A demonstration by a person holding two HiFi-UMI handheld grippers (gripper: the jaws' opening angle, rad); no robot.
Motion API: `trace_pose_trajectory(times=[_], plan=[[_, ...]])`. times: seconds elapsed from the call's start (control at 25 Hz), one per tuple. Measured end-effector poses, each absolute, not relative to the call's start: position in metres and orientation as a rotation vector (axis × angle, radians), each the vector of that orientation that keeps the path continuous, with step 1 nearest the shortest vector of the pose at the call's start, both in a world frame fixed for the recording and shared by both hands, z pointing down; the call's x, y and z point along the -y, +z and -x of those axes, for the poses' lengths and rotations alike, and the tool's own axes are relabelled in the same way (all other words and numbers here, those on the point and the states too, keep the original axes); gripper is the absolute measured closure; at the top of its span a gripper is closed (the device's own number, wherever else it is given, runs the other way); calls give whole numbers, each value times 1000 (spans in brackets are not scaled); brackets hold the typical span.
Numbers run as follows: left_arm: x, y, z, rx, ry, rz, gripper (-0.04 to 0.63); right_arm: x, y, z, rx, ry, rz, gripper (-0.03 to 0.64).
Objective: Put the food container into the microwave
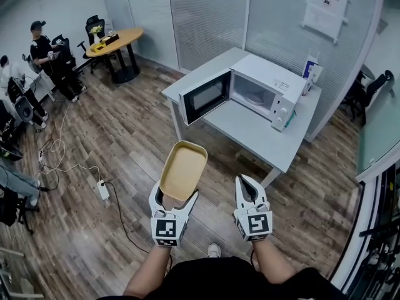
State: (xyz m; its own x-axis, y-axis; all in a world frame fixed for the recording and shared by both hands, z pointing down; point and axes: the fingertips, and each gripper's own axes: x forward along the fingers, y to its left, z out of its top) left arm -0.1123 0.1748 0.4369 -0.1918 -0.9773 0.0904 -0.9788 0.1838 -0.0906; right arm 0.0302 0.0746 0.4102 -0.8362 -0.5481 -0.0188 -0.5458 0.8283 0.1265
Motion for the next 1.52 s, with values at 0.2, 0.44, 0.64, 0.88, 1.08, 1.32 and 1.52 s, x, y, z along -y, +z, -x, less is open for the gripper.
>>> trace_pose_trajectory(times=[0.2,0.44,0.64,0.88,1.08,1.32,1.52], plan=[[-146,438,114,2412,222,-1976,106,-47,415,-28,2993,-163,-877,618],[-111,448,123,2386,267,-1987,106,-16,419,-17,2985,-155,-898,618],[-74,454,142,2369,265,-2026,106,17,417,0,2977,-199,-948,618],[-19,458,167,2308,256,-2098,106,60,409,26,2938,-241,-1024,618],[27,464,191,2253,230,-2136,106,102,410,44,2889,-231,-1113,618],[77,472,214,2174,249,-2208,106,141,417,55,2810,-229,-1214,618],[113,471,223,2116,239,-2273,106,161,423,63,2741,-259,-1254,618]])
